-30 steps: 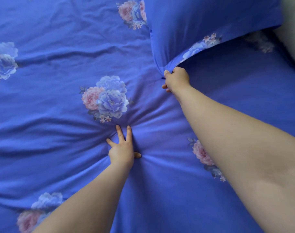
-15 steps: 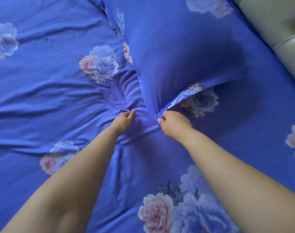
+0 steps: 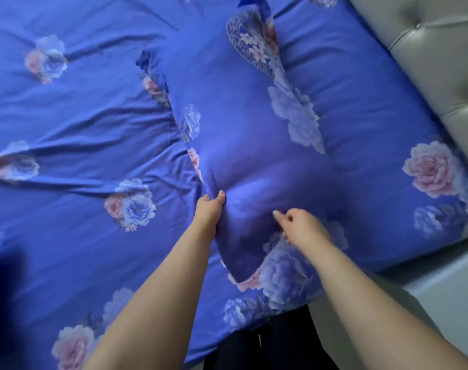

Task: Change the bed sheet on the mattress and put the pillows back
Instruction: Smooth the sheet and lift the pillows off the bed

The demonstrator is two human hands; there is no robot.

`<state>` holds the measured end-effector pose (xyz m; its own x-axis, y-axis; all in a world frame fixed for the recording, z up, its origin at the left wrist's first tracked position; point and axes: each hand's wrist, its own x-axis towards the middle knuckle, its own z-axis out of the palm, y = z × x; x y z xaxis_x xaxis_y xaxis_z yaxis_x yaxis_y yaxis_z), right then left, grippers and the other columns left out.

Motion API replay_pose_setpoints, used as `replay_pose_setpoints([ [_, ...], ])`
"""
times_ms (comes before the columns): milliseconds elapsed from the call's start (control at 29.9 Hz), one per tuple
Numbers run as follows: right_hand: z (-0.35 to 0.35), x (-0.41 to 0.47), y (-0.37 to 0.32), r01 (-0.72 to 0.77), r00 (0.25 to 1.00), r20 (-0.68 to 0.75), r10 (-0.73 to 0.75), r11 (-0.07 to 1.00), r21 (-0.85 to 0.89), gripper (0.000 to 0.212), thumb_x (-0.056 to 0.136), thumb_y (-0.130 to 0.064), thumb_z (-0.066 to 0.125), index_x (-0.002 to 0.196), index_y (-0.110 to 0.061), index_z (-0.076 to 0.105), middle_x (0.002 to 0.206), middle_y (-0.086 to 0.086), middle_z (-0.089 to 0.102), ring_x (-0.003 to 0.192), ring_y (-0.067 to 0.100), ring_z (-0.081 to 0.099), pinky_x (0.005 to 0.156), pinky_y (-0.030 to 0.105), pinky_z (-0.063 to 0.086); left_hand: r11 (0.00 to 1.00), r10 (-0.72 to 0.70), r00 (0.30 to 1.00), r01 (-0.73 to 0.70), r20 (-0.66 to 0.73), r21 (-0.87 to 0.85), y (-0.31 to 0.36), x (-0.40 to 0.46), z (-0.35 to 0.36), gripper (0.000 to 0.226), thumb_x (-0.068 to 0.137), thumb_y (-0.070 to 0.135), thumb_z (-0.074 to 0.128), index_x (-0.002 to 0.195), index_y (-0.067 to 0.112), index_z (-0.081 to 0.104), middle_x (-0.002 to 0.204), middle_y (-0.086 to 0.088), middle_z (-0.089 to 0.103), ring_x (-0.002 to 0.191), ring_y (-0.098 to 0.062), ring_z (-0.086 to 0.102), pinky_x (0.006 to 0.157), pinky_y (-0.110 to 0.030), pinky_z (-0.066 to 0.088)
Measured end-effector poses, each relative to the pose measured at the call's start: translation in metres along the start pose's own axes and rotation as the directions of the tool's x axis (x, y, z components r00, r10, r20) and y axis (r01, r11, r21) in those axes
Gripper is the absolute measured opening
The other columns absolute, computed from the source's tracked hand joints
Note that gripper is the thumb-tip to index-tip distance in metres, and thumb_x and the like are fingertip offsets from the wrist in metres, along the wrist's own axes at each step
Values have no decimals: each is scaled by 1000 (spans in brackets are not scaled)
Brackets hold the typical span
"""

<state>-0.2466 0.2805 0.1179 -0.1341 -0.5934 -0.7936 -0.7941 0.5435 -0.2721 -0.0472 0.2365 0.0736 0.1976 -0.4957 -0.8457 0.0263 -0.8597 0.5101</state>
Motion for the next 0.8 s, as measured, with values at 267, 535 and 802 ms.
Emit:
replay_pose_setpoints([
  [267,-54,2,11,-169,982,16,186,846,506,99,74,-82,43,137,-6,43,141,15,45,130,30,43,109,36,32,985,169,985,-168,-23,43,14,-115,-60,19,95,22,56,82,13,66,75,1,66,63,-7,61,57,-19,49],
  [535,67,-96,-13,-326,942,295,160,650,687,97,60,-88,55,126,-17,54,124,0,59,109,16,57,99,37,46,952,292,917,-250,-273,177,-17,-172,-182,18,96,18,53,81,10,59,78,-3,59,76,-11,56,61,-23,42],
  [802,138,-187,-189,330,944,-221,-247,763,556,25,78,-24,62,92,-6,53,90,18,59,80,24,52,75,33,41,856,464,714,-211,-524,471,-76,-203,-366,25,96,29,50,90,6,58,91,-16,65,87,-38,59,63,-35,34],
])
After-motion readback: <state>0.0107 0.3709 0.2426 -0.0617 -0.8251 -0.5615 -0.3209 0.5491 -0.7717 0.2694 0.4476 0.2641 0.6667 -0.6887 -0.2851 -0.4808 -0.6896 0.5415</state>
